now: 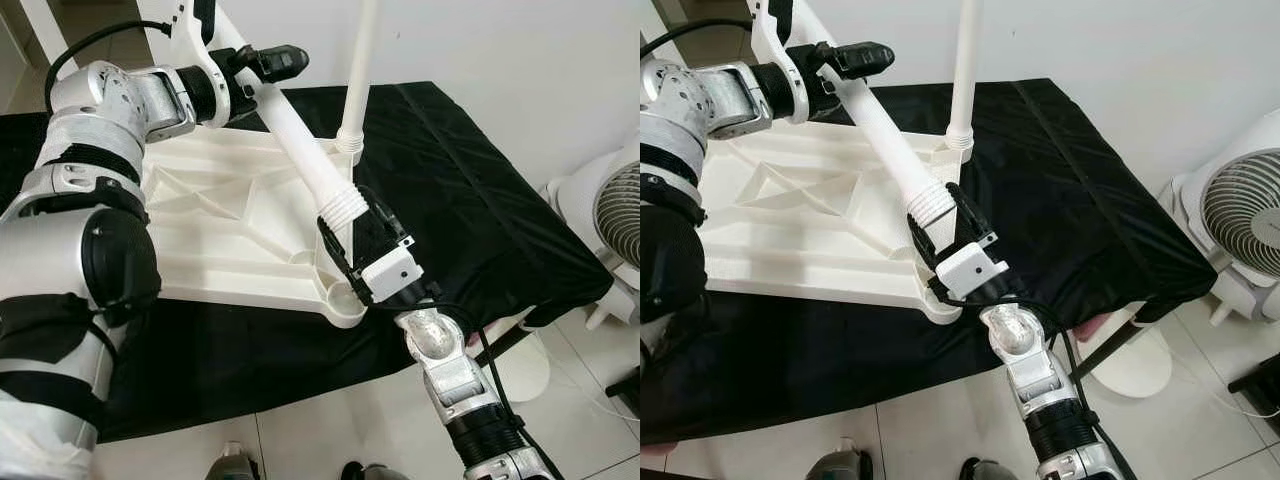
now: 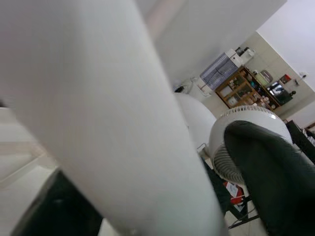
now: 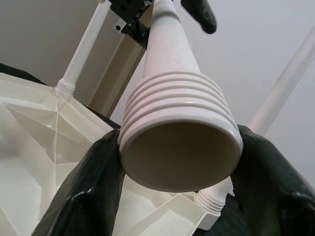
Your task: Building children table
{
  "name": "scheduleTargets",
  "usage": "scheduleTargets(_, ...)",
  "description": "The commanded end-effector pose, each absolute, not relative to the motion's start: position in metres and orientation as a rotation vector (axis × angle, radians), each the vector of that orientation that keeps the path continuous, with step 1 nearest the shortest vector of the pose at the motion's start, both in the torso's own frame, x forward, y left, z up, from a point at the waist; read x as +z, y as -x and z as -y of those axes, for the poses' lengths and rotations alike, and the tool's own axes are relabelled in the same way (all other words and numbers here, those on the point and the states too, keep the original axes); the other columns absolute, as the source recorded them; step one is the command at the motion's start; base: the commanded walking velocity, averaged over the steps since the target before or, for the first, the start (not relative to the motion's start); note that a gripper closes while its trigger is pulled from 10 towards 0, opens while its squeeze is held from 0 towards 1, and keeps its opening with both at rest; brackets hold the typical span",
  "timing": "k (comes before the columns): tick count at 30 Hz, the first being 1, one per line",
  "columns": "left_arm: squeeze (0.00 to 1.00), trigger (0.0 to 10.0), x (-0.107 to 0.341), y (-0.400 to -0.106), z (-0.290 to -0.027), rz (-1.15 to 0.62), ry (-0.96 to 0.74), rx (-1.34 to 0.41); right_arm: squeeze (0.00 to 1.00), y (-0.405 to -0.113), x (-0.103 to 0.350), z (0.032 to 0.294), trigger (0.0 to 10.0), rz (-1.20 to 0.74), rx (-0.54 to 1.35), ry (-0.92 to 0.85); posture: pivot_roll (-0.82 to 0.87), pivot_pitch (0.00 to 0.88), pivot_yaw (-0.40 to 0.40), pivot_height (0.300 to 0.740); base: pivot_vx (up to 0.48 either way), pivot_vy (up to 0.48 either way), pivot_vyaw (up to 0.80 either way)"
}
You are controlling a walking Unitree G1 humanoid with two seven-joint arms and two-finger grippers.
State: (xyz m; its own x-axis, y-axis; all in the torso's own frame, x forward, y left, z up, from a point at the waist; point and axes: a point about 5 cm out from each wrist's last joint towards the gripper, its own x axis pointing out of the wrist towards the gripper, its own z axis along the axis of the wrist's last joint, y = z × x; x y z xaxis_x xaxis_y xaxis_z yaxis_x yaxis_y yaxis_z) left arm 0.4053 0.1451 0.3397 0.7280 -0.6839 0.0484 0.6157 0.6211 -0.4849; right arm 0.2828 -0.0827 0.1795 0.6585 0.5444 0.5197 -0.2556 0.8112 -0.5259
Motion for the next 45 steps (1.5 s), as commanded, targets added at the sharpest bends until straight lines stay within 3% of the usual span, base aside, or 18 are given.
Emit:
scheduleTargets(1,0.00,0.0,0.350,-0.405,-0.145,-0.114,0.480,-0.754,0.00,-0.281,0.174,0.082,10.0,0.707,0.476,0.457,0.08,0.047,0.024,0.740,0.000,0.000,0.00)
scheduleTargets(15,0.00,0.0,0.351,-0.405,-0.148,-0.124,0.515,-0.750,0.00,-0.283,0.175,0.085,10.0,0.735,0.423,0.482,0.08,0.030,0.028,0.740,0.000,0.000,0.00)
scheduleTargets(16,0.00,0.0,0.351,-0.406,-0.148,-0.128,0.514,-0.747,1.00,-0.283,0.174,0.085,10.0,0.736,0.419,0.476,0.08,0.027,0.029,0.740,0.000,0.000,0.00)
scheduleTargets(21,0.00,0.0,0.350,-0.406,-0.148,-0.138,0.505,-0.741,1.00,-0.282,0.172,0.085,10.0,0.738,0.425,0.464,0.09,0.026,0.030,0.740,0.000,0.000,0.00)
scheduleTargets(22,0.00,3.0,0.350,-0.406,-0.149,-0.141,0.509,-0.732,1.00,-0.281,0.171,0.086,10.0,0.742,0.415,0.461,0.09,0.024,0.030,0.740,0.000,0.000,0.00)
scheduleTargets(23,0.00,10.0,0.349,-0.407,-0.150,-0.148,0.507,-0.722,1.00,-0.280,0.170,0.088,10.0,0.743,0.404,0.463,0.09,0.021,0.030,0.740,0.000,0.000,0.00)
scheduleTargets(33,0.00,10.0,0.357,-0.408,-0.152,-0.090,0.524,-0.705,1.00,-0.275,0.152,0.090,10.0,0.630,0.425,0.396,0.08,0.007,0.018,0.740,0.000,0.000,0.00)
scheduleTargets(34,0.00,10.0,0.358,-0.408,-0.153,-0.080,0.532,-0.693,0.80,-0.275,0.149,0.090,10.0,0.601,0.429,0.371,0.08,0.007,0.018,0.740,0.000,0.000,0.00)
scheduleTargets(35,0.00,10.0,0.358,-0.408,-0.153,-0.080,0.532,-0.693,0.80,-0.275,0.149,0.090,10.0,0.601,0.429,0.371,0.08,0.007,0.018,0.740,0.000,0.000,0.00)
scheduleTargets(36,0.00,10.0,0.359,-0.409,-0.156,-0.063,0.528,-0.670,0.00,-0.275,0.146,0.090,10.0,0.575,0.432,0.345,0.08,0.005,0.012,0.740,0.000,0.000,0.00)
scheduleTargets(41,0.00,10.0,0.365,-0.410,-0.163,-0.009,0.538,-0.631,0.00,-0.275,0.143,0.094,10.0,0.522,0.405,0.268,0.08,0.000,0.008,0.740,0.000,0.000,0.00)
scheduleTargets(45,0.00,10.0,0.373,-0.410,-0.165,0.080,0.430,-0.587,0.00,-0.288,0.151,0.094,10.0,0.420,0.382,0.131,0.08,0.000,-0.003,0.740,0.000,0.000,0.00)
